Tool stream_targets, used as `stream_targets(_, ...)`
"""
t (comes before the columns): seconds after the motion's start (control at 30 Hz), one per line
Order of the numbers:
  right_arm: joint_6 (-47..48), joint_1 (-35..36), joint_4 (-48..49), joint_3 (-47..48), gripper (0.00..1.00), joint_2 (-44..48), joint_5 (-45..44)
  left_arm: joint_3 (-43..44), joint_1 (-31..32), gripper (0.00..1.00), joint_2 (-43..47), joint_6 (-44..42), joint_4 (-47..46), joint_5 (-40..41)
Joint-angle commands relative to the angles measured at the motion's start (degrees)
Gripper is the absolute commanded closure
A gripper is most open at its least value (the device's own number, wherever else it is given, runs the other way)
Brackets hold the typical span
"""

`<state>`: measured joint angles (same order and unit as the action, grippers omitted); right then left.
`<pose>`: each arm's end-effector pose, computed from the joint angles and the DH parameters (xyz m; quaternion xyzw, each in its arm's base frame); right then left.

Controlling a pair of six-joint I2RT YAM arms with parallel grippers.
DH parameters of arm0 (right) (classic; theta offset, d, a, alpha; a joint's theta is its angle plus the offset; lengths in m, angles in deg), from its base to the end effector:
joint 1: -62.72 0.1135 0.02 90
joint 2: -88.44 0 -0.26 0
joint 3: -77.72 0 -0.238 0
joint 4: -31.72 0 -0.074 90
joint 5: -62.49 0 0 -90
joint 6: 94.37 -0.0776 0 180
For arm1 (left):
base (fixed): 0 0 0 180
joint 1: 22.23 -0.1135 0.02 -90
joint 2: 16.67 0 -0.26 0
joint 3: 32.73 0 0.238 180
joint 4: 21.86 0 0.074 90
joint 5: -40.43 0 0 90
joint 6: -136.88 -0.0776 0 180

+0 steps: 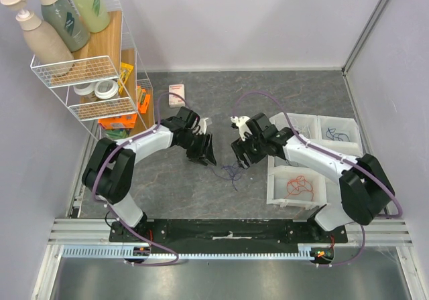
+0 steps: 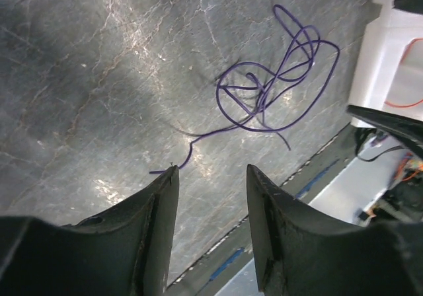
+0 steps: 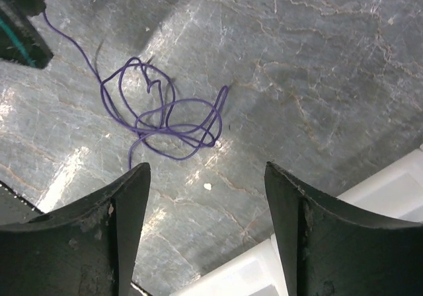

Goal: Untangle the cables

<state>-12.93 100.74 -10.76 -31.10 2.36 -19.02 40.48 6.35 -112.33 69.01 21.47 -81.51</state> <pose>0.2399 0.2021 0.1847 -0.2635 0.9204 0.1760 0.2292 0.2640 -0.1906 0.1538 0.1105 0.9353 -0.3295 0.0671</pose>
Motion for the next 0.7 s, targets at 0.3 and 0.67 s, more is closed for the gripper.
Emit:
stream_targets(0.3,-5.24,1.09,0.37,-4.37,0.21,5.22,4.08,1.77,4.03,0.48,-2.34,-24.23,0.62,8.91)
stream_targets(0.67,-10.34,7.41,3.27,-7.01,0.21,4.26,1.53,1.25,7.01,0.65,-4.63,-22.75,0.71,4.26)
